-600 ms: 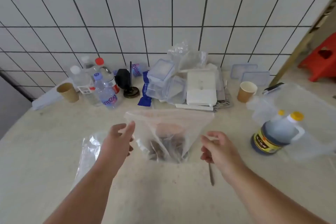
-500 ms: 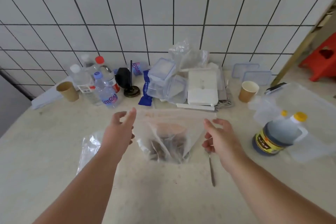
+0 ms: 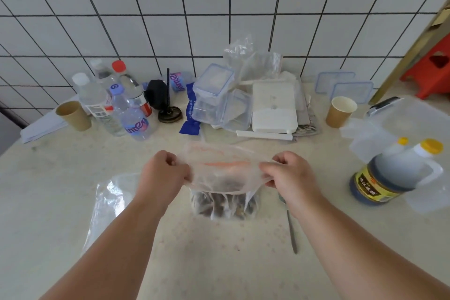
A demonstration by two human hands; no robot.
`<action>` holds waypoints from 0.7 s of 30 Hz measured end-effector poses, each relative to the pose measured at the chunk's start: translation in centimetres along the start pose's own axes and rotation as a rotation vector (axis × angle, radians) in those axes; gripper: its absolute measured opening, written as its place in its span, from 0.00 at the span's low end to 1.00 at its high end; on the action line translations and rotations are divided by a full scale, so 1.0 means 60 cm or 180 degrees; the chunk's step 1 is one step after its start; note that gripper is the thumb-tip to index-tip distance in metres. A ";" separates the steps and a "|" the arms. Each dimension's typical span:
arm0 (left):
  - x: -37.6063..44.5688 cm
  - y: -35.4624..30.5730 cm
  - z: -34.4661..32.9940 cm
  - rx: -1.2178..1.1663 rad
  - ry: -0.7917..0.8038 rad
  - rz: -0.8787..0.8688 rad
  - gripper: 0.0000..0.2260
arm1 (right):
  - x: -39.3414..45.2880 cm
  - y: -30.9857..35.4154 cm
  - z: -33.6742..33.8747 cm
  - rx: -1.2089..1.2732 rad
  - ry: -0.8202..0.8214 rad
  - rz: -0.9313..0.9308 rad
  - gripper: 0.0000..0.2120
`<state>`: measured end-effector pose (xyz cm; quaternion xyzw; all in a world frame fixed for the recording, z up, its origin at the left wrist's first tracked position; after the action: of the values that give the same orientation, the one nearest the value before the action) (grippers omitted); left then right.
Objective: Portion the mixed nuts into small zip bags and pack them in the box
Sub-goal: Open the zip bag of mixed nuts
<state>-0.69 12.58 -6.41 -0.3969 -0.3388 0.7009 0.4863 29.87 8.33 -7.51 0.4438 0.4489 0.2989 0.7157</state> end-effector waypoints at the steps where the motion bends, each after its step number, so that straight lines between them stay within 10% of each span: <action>1: -0.001 0.011 -0.004 -0.0179 -0.0019 -0.0041 0.13 | 0.004 -0.011 -0.003 0.0127 0.0011 0.0052 0.09; 7: -0.006 0.075 -0.074 -0.2929 0.0715 0.0404 0.21 | 0.030 -0.081 -0.002 0.1130 0.0041 0.0048 0.10; 15: -0.020 0.101 -0.083 -0.3175 0.1058 -0.0067 0.10 | -0.011 -0.101 -0.050 0.2792 0.1446 -0.0736 0.05; 21: -0.075 0.144 -0.062 -0.4122 0.1371 0.0176 0.15 | -0.073 -0.149 -0.061 0.2085 0.1899 -0.0615 0.09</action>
<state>-0.02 6.05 -14.51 -0.7470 -0.5753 0.2744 0.1893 24.96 2.25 -14.69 0.4974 0.7458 0.1878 0.4014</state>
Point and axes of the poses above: each hand's wrist, its own x-axis towards the middle knuckle, its own z-axis out of the back of the hand, y = z × x, the point moved 8 cm from there along x, towards the middle knuckle, and after that the axes turned 6 degrees about -z, right-handed, at the moved point
